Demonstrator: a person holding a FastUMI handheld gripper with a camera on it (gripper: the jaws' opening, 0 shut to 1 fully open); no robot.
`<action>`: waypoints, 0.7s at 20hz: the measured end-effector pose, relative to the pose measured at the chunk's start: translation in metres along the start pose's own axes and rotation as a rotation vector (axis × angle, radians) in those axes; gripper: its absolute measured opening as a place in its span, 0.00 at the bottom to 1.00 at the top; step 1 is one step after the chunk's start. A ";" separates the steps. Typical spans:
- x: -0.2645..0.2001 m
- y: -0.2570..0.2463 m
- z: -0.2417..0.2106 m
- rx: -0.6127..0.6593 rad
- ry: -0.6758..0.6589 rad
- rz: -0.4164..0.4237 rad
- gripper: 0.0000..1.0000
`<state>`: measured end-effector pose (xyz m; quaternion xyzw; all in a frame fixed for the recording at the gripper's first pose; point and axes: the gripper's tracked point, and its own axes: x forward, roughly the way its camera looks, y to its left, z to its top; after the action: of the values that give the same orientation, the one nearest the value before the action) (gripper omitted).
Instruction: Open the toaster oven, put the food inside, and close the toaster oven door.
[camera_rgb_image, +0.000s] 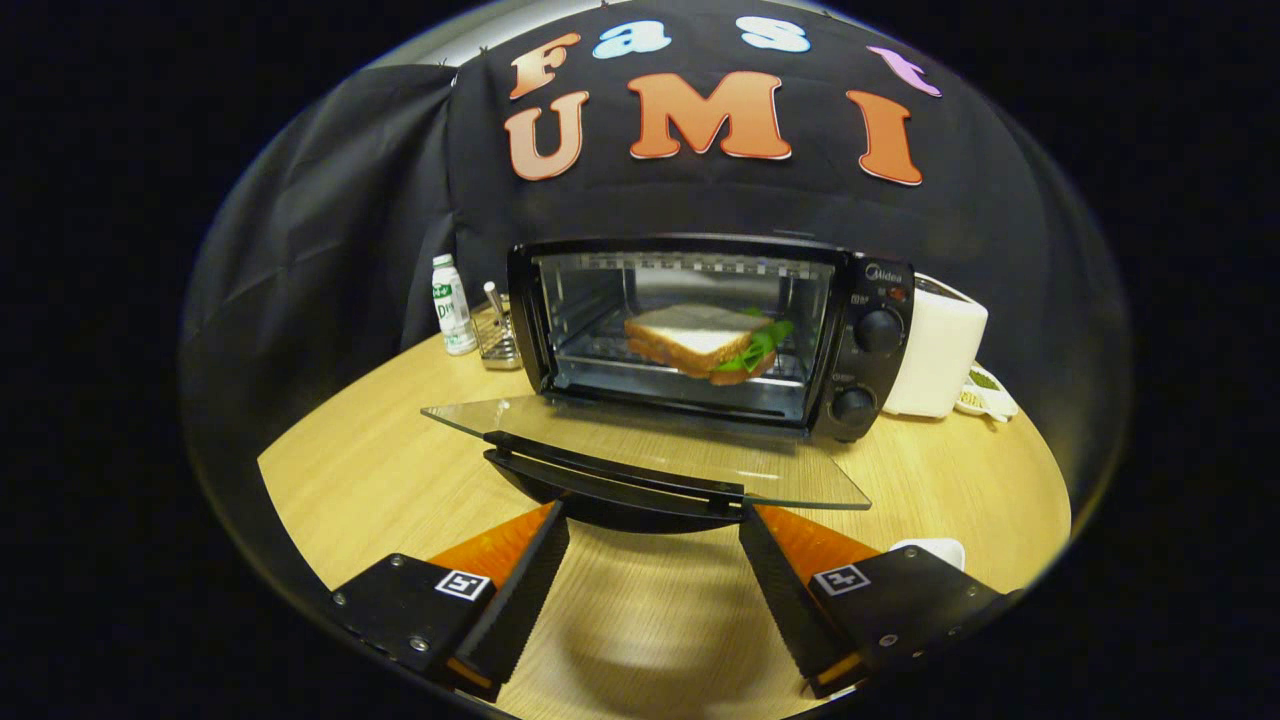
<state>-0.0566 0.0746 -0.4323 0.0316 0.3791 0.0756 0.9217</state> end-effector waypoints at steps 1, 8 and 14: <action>0.001 0.000 0.008 0.006 -0.011 0.008 1.00; 0.014 -0.009 0.069 0.062 -0.105 0.042 1.00; 0.032 -0.019 0.102 0.083 -0.146 0.008 1.00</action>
<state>0.0398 0.0606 -0.3846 0.0769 0.3136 0.0610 0.9445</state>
